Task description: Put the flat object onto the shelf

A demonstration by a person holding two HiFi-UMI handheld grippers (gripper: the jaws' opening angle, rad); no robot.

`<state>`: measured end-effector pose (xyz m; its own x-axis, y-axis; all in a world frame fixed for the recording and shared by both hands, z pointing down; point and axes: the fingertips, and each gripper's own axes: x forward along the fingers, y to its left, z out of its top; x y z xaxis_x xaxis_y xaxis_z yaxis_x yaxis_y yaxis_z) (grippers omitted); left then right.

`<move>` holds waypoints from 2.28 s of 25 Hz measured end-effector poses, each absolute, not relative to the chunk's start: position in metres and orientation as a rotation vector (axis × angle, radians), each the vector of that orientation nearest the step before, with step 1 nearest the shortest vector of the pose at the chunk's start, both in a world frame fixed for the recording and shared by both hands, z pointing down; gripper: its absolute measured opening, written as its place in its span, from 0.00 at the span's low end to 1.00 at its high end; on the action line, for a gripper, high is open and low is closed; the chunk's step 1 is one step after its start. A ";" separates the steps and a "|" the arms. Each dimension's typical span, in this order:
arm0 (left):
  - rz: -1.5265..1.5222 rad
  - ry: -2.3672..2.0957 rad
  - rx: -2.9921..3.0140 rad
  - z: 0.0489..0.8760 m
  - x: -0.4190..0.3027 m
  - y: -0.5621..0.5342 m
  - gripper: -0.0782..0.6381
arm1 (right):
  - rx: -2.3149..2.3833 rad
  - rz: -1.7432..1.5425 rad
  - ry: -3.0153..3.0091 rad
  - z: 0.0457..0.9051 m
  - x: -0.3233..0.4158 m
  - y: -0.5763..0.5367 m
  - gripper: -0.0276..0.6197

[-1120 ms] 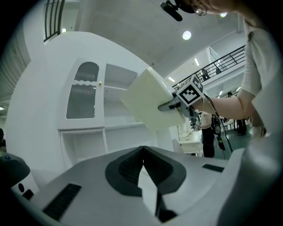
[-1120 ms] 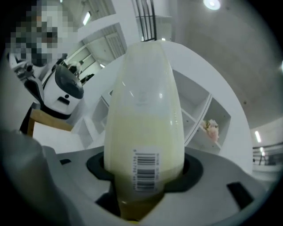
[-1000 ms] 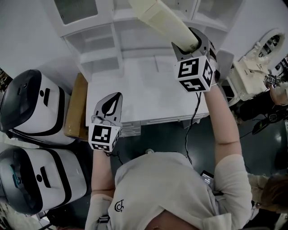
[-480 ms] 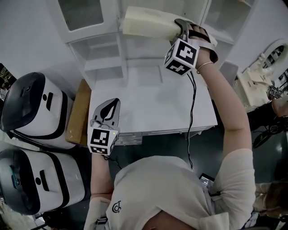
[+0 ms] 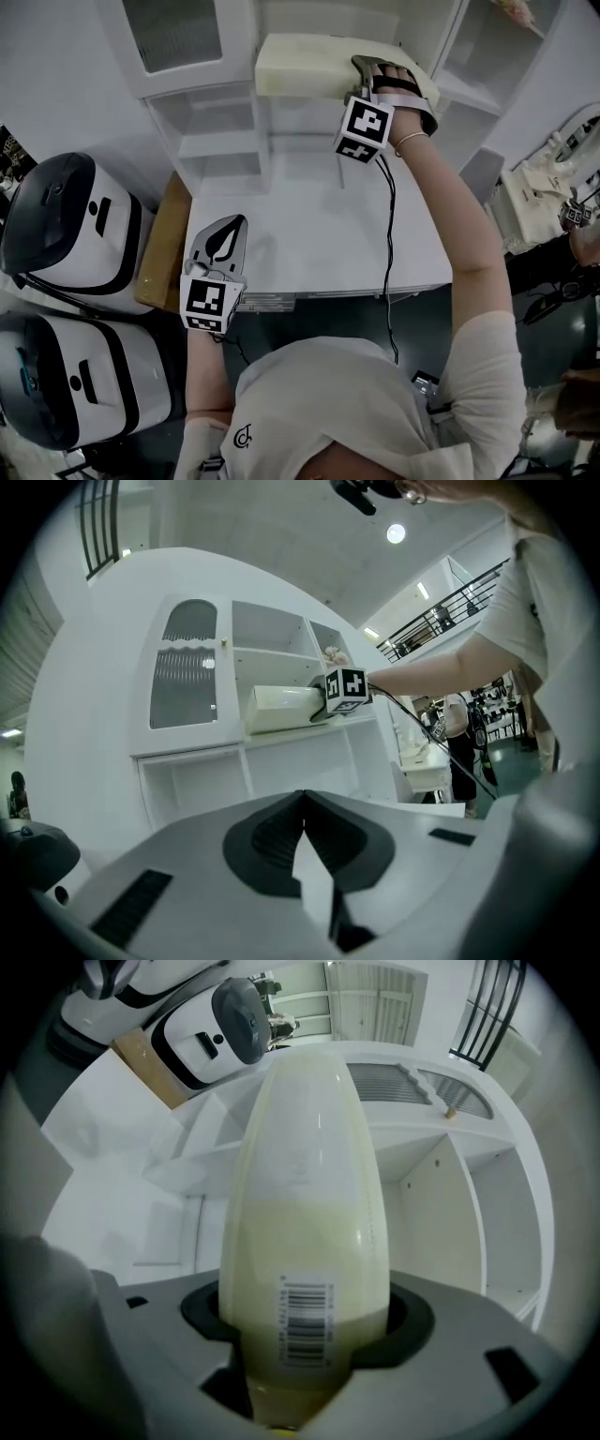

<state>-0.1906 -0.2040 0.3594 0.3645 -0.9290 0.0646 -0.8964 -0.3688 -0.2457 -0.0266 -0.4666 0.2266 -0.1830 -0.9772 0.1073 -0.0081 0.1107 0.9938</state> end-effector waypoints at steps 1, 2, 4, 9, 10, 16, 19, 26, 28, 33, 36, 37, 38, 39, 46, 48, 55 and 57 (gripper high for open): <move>-0.281 1.668 -2.452 0.361 -0.193 -0.208 0.13 | 1.043 -1.247 -1.414 0.227 -0.030 -0.473 0.52; -0.272 1.673 -2.453 0.362 -0.193 -0.211 0.13 | 1.037 -1.240 -1.424 0.229 -0.033 -0.479 0.52; -0.256 1.670 -2.460 0.363 -0.190 -0.218 0.13 | 1.020 -1.214 -1.446 0.235 -0.037 -0.491 0.54; -0.240 1.648 -2.468 0.364 -0.178 -0.237 0.13 | 0.999 -1.197 -1.460 0.245 -0.040 -0.516 0.57; -0.236 1.640 -2.463 0.361 -0.175 -0.242 0.13 | 0.998 -1.198 -1.460 0.246 -0.040 -0.521 0.57; -0.204 1.621 -2.452 0.354 -0.165 -0.264 0.13 | 1.006 -1.228 -1.431 0.251 -0.044 -0.540 0.58; -0.215 1.595 -2.470 0.355 -0.161 -0.274 0.13 | 0.998 -1.190 -1.457 0.251 -0.047 -0.548 0.60; -0.242 1.508 -2.507 0.353 -0.163 -0.307 0.13 | 0.896 -1.053 -1.477 0.272 -0.052 -0.567 0.79; -0.243 1.484 -2.517 0.351 -0.165 -0.317 0.13 | 0.897 -1.048 -1.474 0.273 -0.054 -0.573 0.80; -0.248 1.439 -2.536 0.349 -0.168 -0.337 0.13 | 0.915 -1.047 -1.463 0.272 -0.058 -0.588 0.81; -0.244 1.425 -2.542 0.348 -0.172 -0.344 0.13 | 0.917 -1.037 -1.461 0.273 -0.062 -0.595 0.83; -0.242 1.422 -2.543 0.348 -0.173 -0.346 0.13 | 0.920 -1.038 -1.460 0.272 -0.062 -0.596 0.83; -0.241 1.418 -2.544 0.348 -0.174 -0.348 0.13 | 0.924 -1.043 -1.459 0.272 -0.063 -0.597 0.84; -0.239 1.414 -2.546 0.348 -0.175 -0.349 0.13 | 0.928 -1.049 -1.458 0.271 -0.063 -0.598 0.84; -0.218 1.380 -2.557 0.346 -0.175 -0.356 0.13 | 0.959 -1.104 -1.446 0.265 -0.062 -0.600 0.91; -0.222 1.371 -2.557 0.346 -0.174 -0.355 0.13 | 0.973 -1.118 -1.452 0.262 -0.060 -0.597 0.94; -0.205 1.369 -2.556 0.343 -0.170 -0.348 0.13 | 1.000 -1.126 -1.494 0.244 -0.054 -0.569 0.95; -0.202 1.372 -2.558 0.344 -0.168 -0.345 0.13 | 1.019 -1.122 -1.522 0.239 -0.051 -0.556 0.95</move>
<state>-0.1681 -0.3446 0.3437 0.5516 -0.8340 0.0119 -0.8022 -0.5344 -0.2665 -0.0511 -0.5561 0.2391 -0.1978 -0.9574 0.2104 -0.0821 0.2301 0.9697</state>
